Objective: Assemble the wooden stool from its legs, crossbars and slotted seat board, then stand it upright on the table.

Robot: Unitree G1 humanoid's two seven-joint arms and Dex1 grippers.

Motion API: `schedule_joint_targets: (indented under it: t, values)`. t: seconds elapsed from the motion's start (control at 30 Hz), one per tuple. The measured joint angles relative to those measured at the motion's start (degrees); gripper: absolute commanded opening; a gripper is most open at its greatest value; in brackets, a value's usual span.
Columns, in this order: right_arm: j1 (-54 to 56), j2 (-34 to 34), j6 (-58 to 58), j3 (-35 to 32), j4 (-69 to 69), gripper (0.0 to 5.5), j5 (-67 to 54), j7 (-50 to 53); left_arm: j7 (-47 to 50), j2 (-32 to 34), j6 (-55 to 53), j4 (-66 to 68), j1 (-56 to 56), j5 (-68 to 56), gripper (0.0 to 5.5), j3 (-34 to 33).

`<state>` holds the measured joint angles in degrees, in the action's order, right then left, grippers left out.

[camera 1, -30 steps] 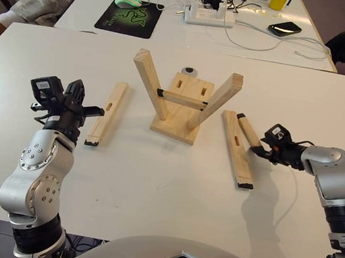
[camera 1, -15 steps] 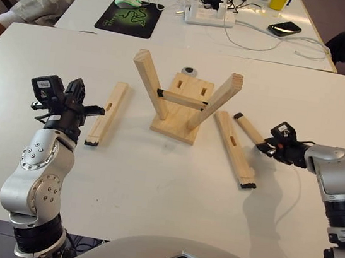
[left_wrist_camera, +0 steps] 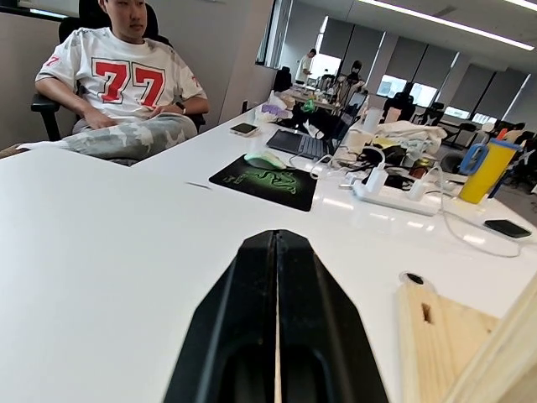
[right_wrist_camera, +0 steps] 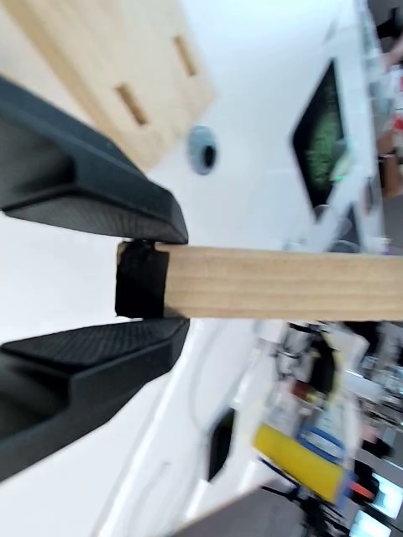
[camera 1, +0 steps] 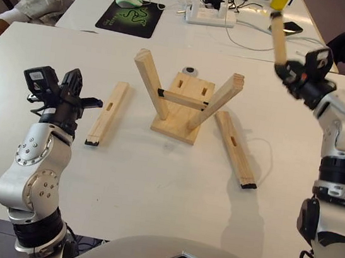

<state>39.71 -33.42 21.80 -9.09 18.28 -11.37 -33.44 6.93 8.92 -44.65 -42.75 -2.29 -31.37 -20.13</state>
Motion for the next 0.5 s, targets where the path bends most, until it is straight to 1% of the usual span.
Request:
schedule_joint_targets:
  t: [0.1,0.13,0.23,0.37,0.4,0.43,0.5]
  values:
    - [5.6,2.1,-5.9,0.4,-3.7,1.36,-2.9,-3.5,0.3,-0.6,-0.7,-0.8,-4.9,-7.4,0.0,-2.5]
    - [8.3,3.3,-6.7,1.0,-6.9,1.36,-5.5,-6.0,0.8,-0.7,-1.3,-1.3,-7.5,-11.6,0.0,-3.2]
    - [14.3,5.3,-4.4,2.6,-15.1,1.36,-12.4,-10.7,3.2,-0.6,-2.4,-2.7,-13.0,-23.4,0.0,-3.5]
    - [17.5,4.9,-2.2,5.6,-21.7,1.36,-15.9,-15.9,11.8,-0.3,-0.5,-5.0,-20.3,-41.0,0.0,-0.6]
    - [17.4,4.6,-1.8,6.8,-22.3,1.36,-15.5,-16.6,14.0,0.2,0.2,-5.6,-22.4,-44.3,0.21,0.7]
    - [17.2,4.1,-1.6,8.2,-22.9,1.36,-14.3,-16.9,15.9,1.1,0.7,-6.0,-24.3,-46.6,0.25,2.1]
    - [16.2,3.4,-1.4,10.7,-23.8,1.36,-11.8,-17.0,19.4,2.7,1.8,-6.4,-27.1,-50.6,0.51,5.3]
